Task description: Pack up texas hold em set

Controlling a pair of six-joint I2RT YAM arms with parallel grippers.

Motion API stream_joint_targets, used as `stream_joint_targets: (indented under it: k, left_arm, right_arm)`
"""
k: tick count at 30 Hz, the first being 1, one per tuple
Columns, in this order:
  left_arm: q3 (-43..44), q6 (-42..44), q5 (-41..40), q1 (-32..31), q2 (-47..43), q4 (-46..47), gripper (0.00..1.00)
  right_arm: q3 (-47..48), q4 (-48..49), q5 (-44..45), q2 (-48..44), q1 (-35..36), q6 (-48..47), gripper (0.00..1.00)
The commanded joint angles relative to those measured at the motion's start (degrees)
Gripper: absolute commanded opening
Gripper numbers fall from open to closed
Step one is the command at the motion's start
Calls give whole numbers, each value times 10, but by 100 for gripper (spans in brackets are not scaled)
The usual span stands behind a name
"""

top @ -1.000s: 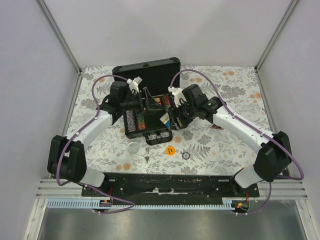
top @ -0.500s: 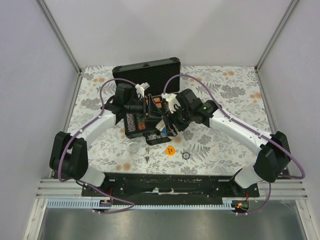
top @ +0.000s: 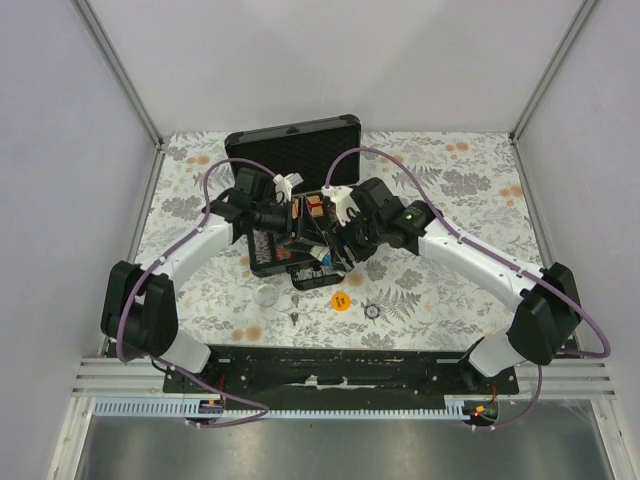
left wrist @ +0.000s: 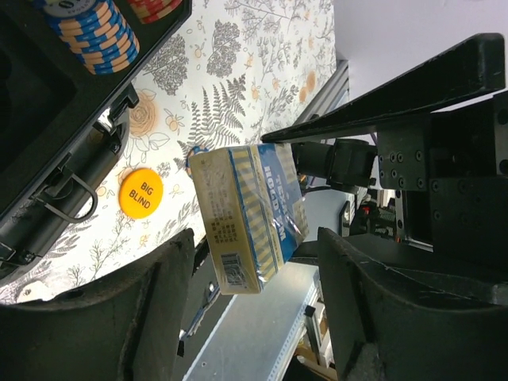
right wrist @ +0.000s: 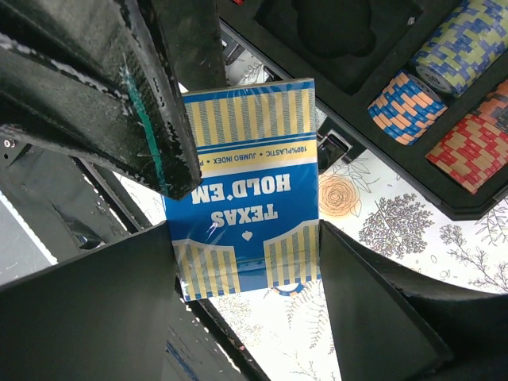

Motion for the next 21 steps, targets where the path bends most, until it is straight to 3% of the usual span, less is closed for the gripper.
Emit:
stream_joint_targets:
  k: [1, 21]
  left_arm:
    - [26, 26, -21, -4, -15, -25, 70]
    - [16, -103, 46, -6, -12, 34, 53]
  right_arm:
    - [2, 33, 5, -30, 2, -11, 64]
    - [-45, 74, -4, -82, 26, -61, 64]
